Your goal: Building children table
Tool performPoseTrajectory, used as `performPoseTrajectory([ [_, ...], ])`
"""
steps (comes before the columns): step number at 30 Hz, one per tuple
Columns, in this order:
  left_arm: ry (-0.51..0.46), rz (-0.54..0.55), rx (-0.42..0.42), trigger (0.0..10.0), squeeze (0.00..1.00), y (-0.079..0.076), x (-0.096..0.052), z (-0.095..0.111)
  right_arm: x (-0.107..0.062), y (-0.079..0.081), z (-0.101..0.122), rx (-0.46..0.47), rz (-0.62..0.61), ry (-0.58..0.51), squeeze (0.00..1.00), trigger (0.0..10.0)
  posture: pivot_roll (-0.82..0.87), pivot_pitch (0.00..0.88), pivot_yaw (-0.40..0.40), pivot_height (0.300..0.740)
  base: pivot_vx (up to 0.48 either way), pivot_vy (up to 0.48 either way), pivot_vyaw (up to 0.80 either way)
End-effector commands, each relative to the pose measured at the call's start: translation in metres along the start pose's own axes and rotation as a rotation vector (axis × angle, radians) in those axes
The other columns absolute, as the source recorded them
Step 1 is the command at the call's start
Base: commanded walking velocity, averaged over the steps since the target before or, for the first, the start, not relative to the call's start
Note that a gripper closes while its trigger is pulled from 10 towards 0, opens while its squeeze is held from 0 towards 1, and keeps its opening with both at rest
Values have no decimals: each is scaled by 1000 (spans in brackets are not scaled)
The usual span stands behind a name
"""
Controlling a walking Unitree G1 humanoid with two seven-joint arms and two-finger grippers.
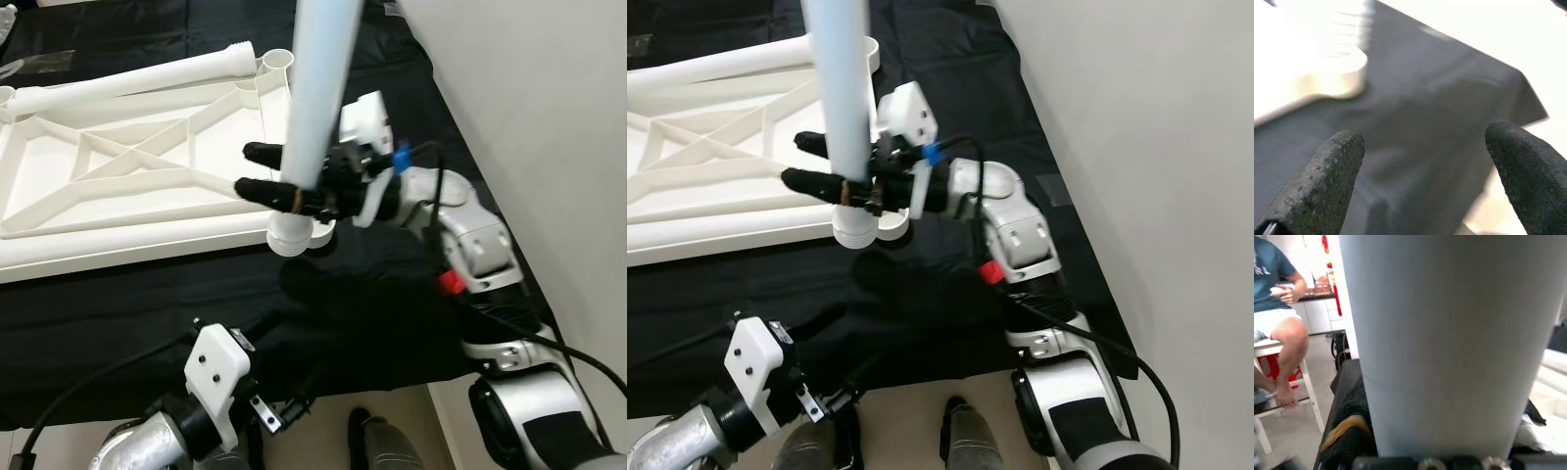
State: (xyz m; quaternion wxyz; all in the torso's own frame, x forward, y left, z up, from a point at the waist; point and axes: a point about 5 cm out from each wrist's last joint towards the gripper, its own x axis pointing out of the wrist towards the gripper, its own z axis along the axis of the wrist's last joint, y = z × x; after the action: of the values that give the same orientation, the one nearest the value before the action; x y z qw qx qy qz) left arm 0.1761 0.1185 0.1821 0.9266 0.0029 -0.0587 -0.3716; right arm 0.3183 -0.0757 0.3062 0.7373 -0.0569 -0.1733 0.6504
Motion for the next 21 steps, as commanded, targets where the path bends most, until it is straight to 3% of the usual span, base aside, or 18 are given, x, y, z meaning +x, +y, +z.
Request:
performPoseTrajectory([
  [1, -117, 69, -1, 10000, 0, 32, 10, 31, -11, -13, 2, -74, -66, 69, 0, 10000, 58, 221, -30, 740, 0, 0, 0],
  [4, -117, 69, -1, 10000, 0, 32, 10, 31, -11, -13, 2, -74, -66, 69, 0, 10000, 58, 221, -30, 740, 0, 0, 0],
  [5, -165, 72, 6, 10000, 0, 41, 14, 45, -15, -18, 0, -97, -108, 106, 0, 10000, 57, 217, -30, 740, 0, 0, 0],
  [6, -165, 72, 6, 10000, 0, 41, 14, 45, -15, -18, 0, -97, -108, 106, 0, 10000, 57, 217, -30, 740, 0, 0, 0],
  [7, -279, 11, 29, 10000, 0, 54, 18, 79, -24, -31, 3, -132, -193, 151, 0, 10000, 52, 180, -28, 740, 0, 0, 0],
  [8, -279, 11, 29, 10000, 0, 54, 18, 79, -24, -31, 3, -132, -193, 151, 0, 10000, 52, 180, -28, 740, 0, 0, 0],
  [9, -447, -165, 68, 10000, 0, 63, 15, 138, -43, -49, 10, -206, -341, 252, 0, 10000, 43, 145, -22, 740, 0, 0, 0],
  [10, -447, -165, 68, 10000, 0, 63, 15, 138, -43, -49, 10, -206, -341, 252, 0, 10000, 43, 145, -22, 740, 0, 0, 0],
  [12, -501, -283, 76, 10000, 0, 61, 12, 164, -55, -59, 12, -256, -441, 339, 0, 10000, 42, 126, -21, 740, 0, 0, 0],
  [17, -491, -342, 133, 10000, 0, 67, 20, 178, -61, -63, 5, -334, -527, 483, 0, 10000, 41, 90, -22, 740, 0, 0, 0],
  [21, -455, -330, 181, 10000, 0, 78, 37, 183, -42, -53, -4, -367, -479, 487, 0, 10000, 38, 72, -14, 740, 0, 0, 0],
])
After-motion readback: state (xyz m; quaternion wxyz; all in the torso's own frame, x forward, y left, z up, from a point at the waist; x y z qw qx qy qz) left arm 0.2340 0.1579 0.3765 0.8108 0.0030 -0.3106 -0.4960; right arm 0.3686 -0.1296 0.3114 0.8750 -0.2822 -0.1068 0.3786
